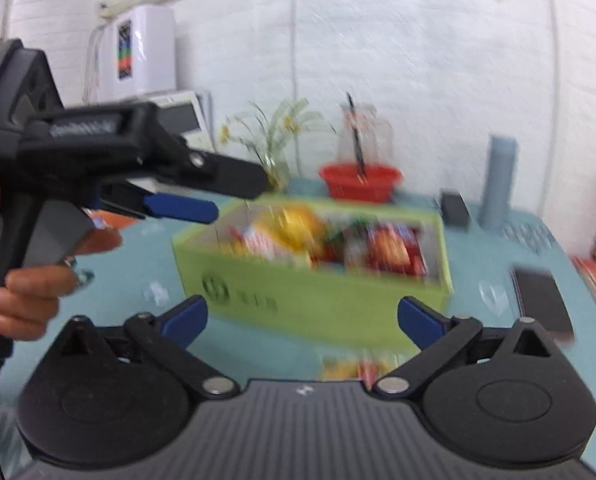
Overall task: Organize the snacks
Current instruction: 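Carry the orange cake into the green box and open the left gripper, then return the left gripper and grasp the clear Danco Galette biscuit bag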
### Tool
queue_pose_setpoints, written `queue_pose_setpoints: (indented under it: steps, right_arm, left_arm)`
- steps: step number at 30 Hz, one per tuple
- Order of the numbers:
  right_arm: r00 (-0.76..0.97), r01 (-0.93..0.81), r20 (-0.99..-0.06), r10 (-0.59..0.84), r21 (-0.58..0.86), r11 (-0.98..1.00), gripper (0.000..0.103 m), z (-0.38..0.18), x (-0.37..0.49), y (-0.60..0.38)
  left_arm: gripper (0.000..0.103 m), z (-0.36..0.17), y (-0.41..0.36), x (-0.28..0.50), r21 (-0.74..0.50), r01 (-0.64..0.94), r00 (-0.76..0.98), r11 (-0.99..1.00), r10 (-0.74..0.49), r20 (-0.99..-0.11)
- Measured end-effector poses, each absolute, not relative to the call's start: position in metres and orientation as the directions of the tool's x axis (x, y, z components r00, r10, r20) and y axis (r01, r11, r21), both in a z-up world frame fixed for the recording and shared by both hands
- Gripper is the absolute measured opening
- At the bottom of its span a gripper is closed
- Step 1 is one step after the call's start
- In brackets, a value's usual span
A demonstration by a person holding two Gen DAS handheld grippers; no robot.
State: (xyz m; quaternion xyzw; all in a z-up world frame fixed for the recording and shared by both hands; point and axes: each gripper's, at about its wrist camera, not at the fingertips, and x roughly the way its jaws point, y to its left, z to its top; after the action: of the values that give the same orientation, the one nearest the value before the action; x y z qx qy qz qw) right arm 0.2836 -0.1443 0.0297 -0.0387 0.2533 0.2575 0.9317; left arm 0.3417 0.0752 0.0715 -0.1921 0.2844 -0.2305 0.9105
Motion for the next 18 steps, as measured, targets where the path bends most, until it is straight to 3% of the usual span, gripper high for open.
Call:
queue_pose_setpoints:
  steps: [6, 11, 13, 18]
  right_arm:
    - [0.718, -0.459, -0.552, 0.424, 0.083, 0.885, 0.100, -0.002, 0.294, -0.157]
    - [0.689, -0.479, -0.569, 0.448, 0.106, 0.872, 0.100, -0.008, 0.323, -0.160]
    - [0.664, -0.493, -0.584, 0.468, 0.129, 0.861, 0.100, -0.015, 0.333, -0.155]
    - [0.671, -0.507, -0.575, 0.468, 0.103, 0.856, 0.100, -0.016, 0.324, -0.141]
  left_arm:
    - [0.070, 0.006, 0.040, 0.359, -0.598, 0.211, 0.577, 0.773, -0.593, -0.562]
    - [0.067, -0.005, 0.022, 0.387, -0.569, 0.177, 0.556, 0.803, -0.559, -0.615]
    - [0.061, -0.012, 0.018, 0.394, -0.559, 0.173, 0.539, 0.811, -0.553, -0.635]
    - [0.032, -0.013, 0.007, 0.391, -0.463, 0.193, 0.554, 0.865, -0.485, -0.676]
